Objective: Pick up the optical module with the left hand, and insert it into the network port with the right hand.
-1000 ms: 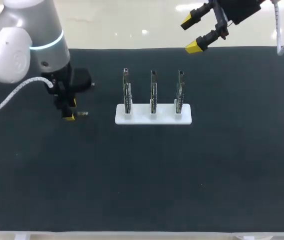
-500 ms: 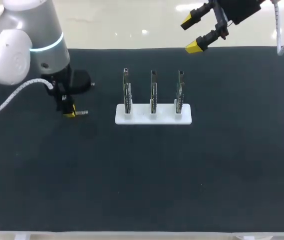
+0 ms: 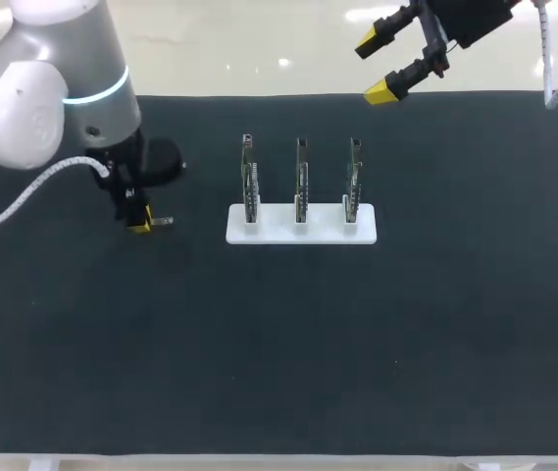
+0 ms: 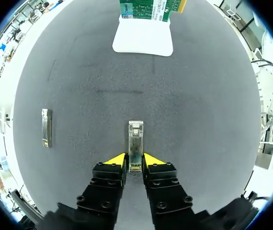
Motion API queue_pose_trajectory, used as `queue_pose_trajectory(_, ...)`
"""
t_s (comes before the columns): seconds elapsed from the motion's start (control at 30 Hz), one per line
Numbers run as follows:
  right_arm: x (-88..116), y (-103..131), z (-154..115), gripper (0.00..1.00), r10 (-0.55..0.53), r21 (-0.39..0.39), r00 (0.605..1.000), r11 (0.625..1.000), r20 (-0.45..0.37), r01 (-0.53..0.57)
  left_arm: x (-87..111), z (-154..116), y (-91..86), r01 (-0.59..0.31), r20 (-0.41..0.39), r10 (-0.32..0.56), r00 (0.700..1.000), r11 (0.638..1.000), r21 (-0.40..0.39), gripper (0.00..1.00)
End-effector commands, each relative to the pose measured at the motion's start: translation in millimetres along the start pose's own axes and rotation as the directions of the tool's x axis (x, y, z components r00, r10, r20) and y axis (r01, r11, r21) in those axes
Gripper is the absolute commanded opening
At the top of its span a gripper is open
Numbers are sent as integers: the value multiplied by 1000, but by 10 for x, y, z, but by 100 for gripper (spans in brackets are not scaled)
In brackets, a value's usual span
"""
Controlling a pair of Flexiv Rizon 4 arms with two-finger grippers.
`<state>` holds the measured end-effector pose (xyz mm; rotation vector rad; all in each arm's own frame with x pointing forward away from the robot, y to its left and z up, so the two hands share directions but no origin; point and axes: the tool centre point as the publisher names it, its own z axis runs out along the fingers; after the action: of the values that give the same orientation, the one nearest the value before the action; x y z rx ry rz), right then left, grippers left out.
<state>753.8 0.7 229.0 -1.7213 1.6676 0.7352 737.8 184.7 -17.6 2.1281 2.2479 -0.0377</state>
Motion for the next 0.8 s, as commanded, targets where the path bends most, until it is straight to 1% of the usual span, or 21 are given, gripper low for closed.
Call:
queue_pose_trajectory(0.03,0,-3,2,100,-1,-1,1000,1000,2,1,-22,48,15,2,-2,-2,1000,1000,-2,23)
queue_pose_trajectory(0.07,0,-3,2,100,-1,-1,1000,1000,2,1,-24,48,15,3,-2,-3,1000,1000,-2,4)
queue_pose_trajectory(0.1,0,-3,2,100,-1,-1,1000,1000,2,1,-26,48,16,3,-1,-3,1000,1000,-3,0)
queue_pose_trajectory(0.27,0,-3,2,100,-1,-1,1000,1000,2,1,-27,14,19,4,7,-4,1000,1000,-4,0)
queue_pose_trajectory(0.5,0,-3,2,100,-1,-1,1000,1000,2,1,19,-332,-45,-4,84,3,996,1000,11,0)
queue_pose_trajectory(0.67,0,-3,2,100,-1,-1,1000,1000,2,1,31,-694,-128,-35,178,32,983,999,10,0)
queue_pose_trajectory(0.8,0,-3,2,100,-1,-1,1000,1000,2,1,-15,-1032,-200,-69,282,66,957,998,0,0)
